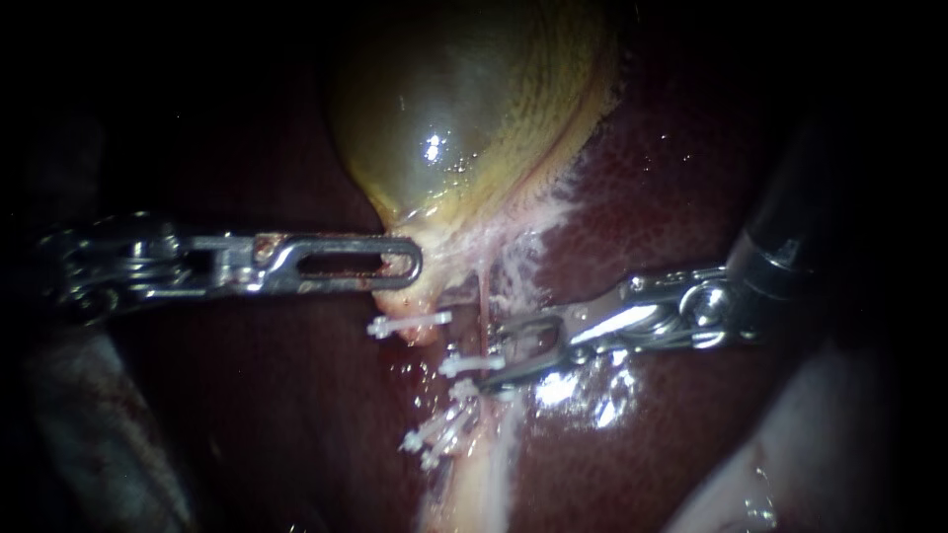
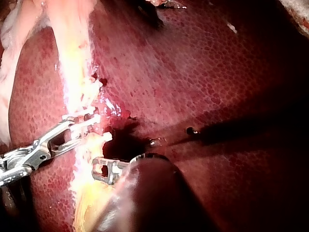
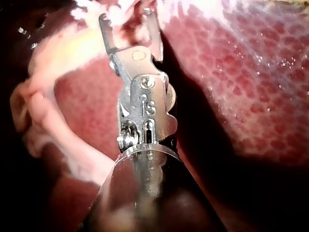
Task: Going back second clip right tube
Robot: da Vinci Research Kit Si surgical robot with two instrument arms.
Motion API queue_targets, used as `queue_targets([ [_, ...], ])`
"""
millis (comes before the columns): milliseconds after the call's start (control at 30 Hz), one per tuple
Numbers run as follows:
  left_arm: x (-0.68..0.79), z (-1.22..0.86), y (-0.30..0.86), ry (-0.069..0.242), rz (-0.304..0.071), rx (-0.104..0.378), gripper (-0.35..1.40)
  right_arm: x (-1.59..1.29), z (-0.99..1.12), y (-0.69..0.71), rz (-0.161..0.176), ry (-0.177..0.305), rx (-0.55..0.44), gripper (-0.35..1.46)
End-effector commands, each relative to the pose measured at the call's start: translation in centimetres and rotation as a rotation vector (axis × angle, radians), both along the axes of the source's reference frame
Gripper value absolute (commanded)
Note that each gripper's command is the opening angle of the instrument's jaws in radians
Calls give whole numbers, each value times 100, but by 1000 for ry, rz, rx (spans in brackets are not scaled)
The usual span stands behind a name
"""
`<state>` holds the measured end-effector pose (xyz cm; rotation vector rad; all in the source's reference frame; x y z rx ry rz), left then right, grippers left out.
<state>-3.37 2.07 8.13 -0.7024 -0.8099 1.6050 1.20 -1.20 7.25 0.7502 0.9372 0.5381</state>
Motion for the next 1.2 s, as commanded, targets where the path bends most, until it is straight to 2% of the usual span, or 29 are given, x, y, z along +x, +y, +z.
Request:
queue_targets([
  [33, 0, 0, 0, 0, 0, 0, -35, -4, -5, 1, 2, 4, -10, 48],
  [333, 0, 3, 1, 0, 1, 0, -35, -42, -39, 14, 33, 32, -93, 48],
  [433, -1, 3, 1, 0, 0, 0, -35, -55, -46, 18, 32, 33, -127, 48],
  [767, -3, 7, 1, 1, 0, -2, -35, -77, -52, 20, 13, 34, -227, 51],
  [1200, -6, 20, 5, 2, -1, -5, -35, -78, -58, 19, 6, 37, -241, 51],
])
